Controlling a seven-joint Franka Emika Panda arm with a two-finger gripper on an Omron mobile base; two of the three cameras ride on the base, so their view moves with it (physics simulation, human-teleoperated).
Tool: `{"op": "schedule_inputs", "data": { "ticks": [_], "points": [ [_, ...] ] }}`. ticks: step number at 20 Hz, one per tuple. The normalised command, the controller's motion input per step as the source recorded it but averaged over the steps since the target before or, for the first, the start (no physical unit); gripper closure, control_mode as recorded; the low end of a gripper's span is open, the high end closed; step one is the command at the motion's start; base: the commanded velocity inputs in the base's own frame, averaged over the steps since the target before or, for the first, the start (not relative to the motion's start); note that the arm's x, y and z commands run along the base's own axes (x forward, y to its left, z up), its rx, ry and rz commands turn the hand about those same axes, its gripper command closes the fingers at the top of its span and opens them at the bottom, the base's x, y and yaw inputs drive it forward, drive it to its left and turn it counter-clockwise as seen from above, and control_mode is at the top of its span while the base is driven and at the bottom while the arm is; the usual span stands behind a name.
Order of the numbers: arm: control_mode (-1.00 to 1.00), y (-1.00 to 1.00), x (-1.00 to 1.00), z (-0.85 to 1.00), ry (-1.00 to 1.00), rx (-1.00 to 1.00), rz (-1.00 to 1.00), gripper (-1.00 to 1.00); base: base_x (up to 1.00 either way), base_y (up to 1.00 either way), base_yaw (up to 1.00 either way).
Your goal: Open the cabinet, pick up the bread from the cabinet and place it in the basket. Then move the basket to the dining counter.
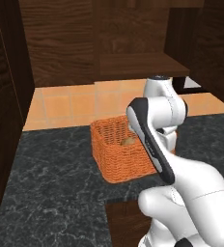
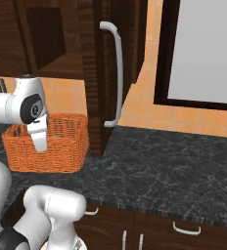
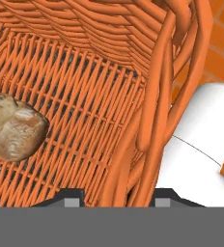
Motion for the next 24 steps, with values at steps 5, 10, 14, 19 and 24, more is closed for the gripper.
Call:
{"op": "schedule_inputs", "data": {
  "ticks": [5, 10, 14, 19, 24],
  "points": [
    [1.00, 0.00, 0.00, 0.00, 0.00, 0.00, 0.00, 1.00, -0.84, -0.13, -0.01],
    [1.00, 0.00, 0.00, 0.00, 0.00, 0.00, 0.00, 1.00, -1.00, -0.62, -0.07],
    [1.00, 0.00, 0.00, 0.00, 0.00, 0.00, 0.00, 1.00, -0.89, -0.78, -0.43],
    [1.00, 0.00, 0.00, 0.00, 0.00, 0.00, 0.00, 1.00, -0.09, -0.37, -0.83],
    [1.00, 0.00, 0.00, 0.00, 0.00, 0.00, 0.00, 1.00, 0.00, -0.18, -0.95]
  ]
}}
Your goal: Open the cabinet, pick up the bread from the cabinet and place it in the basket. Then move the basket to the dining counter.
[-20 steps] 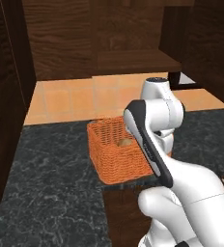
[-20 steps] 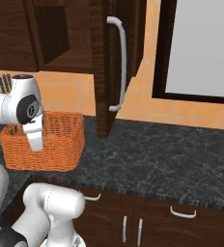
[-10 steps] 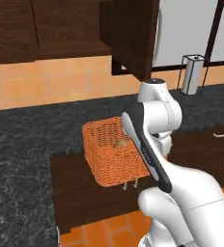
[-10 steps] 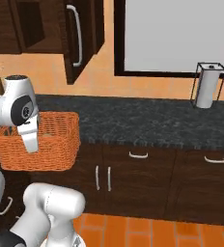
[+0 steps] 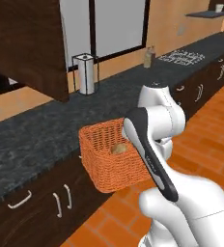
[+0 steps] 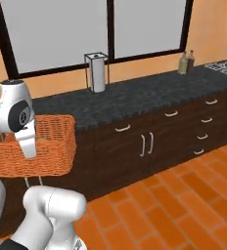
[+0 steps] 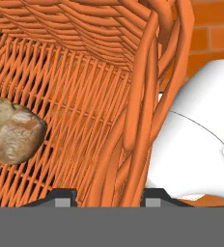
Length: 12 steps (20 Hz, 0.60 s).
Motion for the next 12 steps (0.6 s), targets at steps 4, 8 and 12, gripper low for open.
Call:
{"op": "schedule_inputs", "data": {
  "ticks": [4, 8, 12],
  "points": [
    [1.00, 0.00, 0.00, 0.00, 0.00, 0.00, 0.00, 1.00, 0.00, -0.14, -0.96],
    [1.00, 0.00, 0.00, 0.00, 0.00, 0.00, 0.00, 1.00, 0.00, -0.15, -0.94],
    [1.00, 0.00, 0.00, 0.00, 0.00, 0.00, 0.00, 1.00, 0.00, -0.20, -0.92]
  ]
}}
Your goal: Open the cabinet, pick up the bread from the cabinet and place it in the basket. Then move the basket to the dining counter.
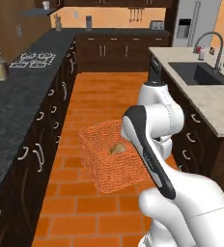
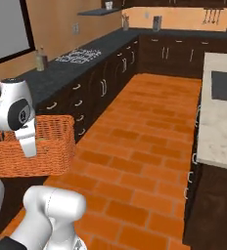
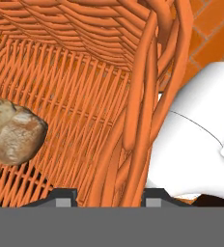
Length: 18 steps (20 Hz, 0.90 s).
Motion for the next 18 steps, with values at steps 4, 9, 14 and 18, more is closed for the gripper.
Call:
{"op": "schedule_inputs", "data": {
  "ticks": [4, 9, 14, 18],
  "points": [
    [1.00, 0.00, 0.00, 0.00, 0.00, 0.00, 0.00, 1.00, 0.22, -0.98, -0.59],
    [1.00, 0.00, 0.00, 0.00, 0.00, 0.00, 0.00, 1.00, 0.21, -1.00, -0.27],
    [1.00, 0.00, 0.00, 0.00, 0.00, 0.00, 0.00, 1.00, 0.57, -1.00, -0.06],
    [1.00, 0.00, 0.00, 0.00, 0.00, 0.00, 0.00, 1.00, 0.92, -1.00, 0.00]
  ]
}}
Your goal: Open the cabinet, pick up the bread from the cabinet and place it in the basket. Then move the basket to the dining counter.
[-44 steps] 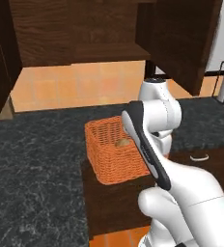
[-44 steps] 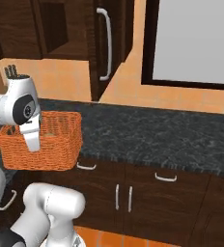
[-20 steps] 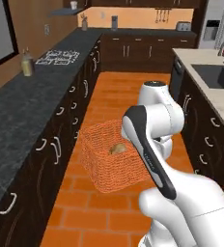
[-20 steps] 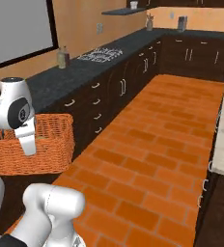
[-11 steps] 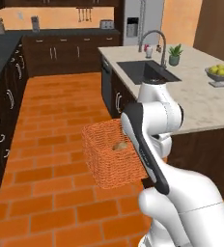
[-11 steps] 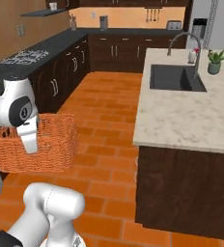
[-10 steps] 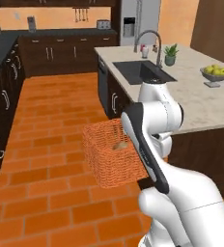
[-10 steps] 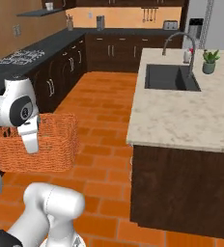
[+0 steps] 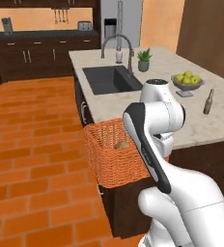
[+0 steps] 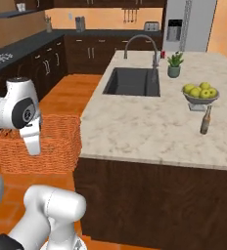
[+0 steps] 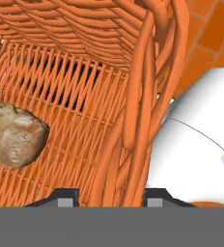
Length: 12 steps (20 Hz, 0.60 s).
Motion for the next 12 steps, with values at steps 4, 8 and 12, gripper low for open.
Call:
{"op": "schedule_inputs", "data": {
  "ticks": [4, 8, 12],
  "points": [
    [1.00, 0.00, 0.00, 0.00, 0.00, 0.00, 0.00, 1.00, 0.64, -0.91, 0.02],
    [-1.00, -0.18, 0.22, -0.04, 0.00, 0.05, 0.03, 1.00, 0.71, -0.45, 0.06],
    [-1.00, -0.76, 0.99, -0.29, 0.00, 0.21, 0.14, 1.00, 0.00, 0.00, 0.00]
  ]
}}
